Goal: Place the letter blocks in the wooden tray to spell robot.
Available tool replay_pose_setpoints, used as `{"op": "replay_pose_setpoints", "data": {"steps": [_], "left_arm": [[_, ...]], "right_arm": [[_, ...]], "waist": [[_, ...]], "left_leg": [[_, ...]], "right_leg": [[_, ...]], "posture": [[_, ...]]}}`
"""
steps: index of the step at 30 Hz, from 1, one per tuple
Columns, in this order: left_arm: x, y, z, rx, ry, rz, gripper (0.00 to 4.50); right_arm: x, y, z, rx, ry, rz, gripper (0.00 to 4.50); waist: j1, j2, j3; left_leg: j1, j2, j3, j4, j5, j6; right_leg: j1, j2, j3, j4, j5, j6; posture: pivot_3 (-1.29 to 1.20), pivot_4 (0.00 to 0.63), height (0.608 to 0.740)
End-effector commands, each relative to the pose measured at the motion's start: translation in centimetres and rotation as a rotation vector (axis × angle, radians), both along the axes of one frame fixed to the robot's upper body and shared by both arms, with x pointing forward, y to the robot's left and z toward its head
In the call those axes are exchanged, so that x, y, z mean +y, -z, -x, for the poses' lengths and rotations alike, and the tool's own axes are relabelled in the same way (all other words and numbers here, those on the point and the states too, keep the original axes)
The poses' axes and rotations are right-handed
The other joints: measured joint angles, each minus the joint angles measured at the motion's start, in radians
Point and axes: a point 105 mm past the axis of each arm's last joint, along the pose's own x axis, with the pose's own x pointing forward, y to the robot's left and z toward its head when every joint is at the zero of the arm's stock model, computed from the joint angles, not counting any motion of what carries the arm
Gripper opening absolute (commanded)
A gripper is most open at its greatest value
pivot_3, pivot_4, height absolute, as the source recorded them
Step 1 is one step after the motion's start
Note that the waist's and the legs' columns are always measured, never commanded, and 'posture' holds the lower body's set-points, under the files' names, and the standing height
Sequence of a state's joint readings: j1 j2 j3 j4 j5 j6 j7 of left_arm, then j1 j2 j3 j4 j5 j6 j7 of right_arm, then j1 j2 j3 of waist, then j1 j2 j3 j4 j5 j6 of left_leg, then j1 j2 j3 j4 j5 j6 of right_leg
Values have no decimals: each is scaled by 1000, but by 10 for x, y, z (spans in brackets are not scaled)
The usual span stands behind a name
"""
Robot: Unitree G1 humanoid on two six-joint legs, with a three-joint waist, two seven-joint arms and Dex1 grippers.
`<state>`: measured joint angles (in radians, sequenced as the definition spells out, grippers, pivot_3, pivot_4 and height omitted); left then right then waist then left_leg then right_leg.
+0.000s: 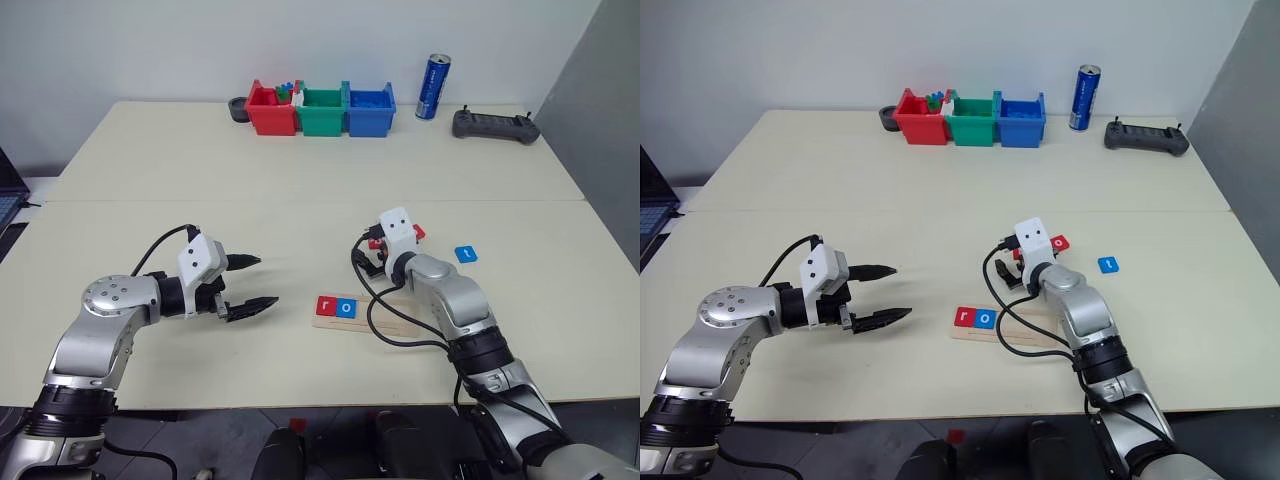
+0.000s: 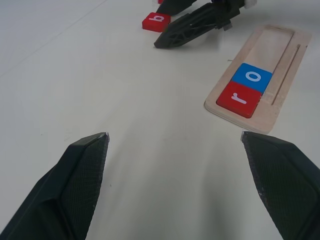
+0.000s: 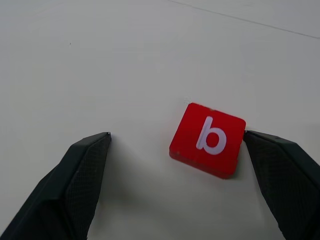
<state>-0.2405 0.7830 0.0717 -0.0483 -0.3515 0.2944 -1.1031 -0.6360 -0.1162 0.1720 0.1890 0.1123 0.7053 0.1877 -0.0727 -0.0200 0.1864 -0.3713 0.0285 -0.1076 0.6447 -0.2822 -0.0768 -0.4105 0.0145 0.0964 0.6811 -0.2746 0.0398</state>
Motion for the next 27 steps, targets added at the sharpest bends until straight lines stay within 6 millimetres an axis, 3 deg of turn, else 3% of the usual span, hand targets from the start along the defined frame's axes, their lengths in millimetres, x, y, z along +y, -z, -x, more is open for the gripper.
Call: {"op": "replay_pose_setpoints", "data": {"steps": [1,4,10,13,17,23,27], "left_arm": [[-5,-9,2,-49,28,-6,4495],[-8,-9,2,-51,36,-4,4500],[-12,-8,4,-43,57,-3,4500],[-17,-5,9,-35,100,-7,4500],[-28,-2,20,-7,183,4,4500],[-40,-1,30,14,267,-6,4500],[-46,-2,34,9,319,-32,4500]], "right_arm": [[-6,3,-6,8,37,-3,4320],[-8,4,-8,3,51,-1,3617],[-8,-10,-8,-53,53,-18,1510],[-8,-28,4,-124,18,-19,1456],[-17,-42,44,-184,-39,21,1456],[-58,-24,114,-146,77,110,1456],[-75,-5,141,-66,224,83,1456]], "waist": [[-2,0,0],[-4,0,0],[-10,0,0],[-10,0,0],[-6,0,0],[-1,0,0],[-6,0,0]], "left_leg": [[0,0,0,0,0,0],[0,0,0,0,0,0],[0,0,0,0,0,0],[0,0,0,0,0,0],[-8,-1,-2,0,0,0],[-12,-1,-3,0,0,0],[-10,0,-1,1,0,0]], "right_leg": [[0,0,0,0,0,0],[0,0,0,0,0,0],[0,0,0,0,0,0],[0,0,0,0,0,0],[-7,-1,-1,0,0,0],[-10,-1,-2,1,0,0],[-9,0,0,1,-1,1]], "posture": [[0,150,740],[0,150,740],[0,150,740],[0,150,740],[0,150,740],[0,150,740],[0,150,740]]}}
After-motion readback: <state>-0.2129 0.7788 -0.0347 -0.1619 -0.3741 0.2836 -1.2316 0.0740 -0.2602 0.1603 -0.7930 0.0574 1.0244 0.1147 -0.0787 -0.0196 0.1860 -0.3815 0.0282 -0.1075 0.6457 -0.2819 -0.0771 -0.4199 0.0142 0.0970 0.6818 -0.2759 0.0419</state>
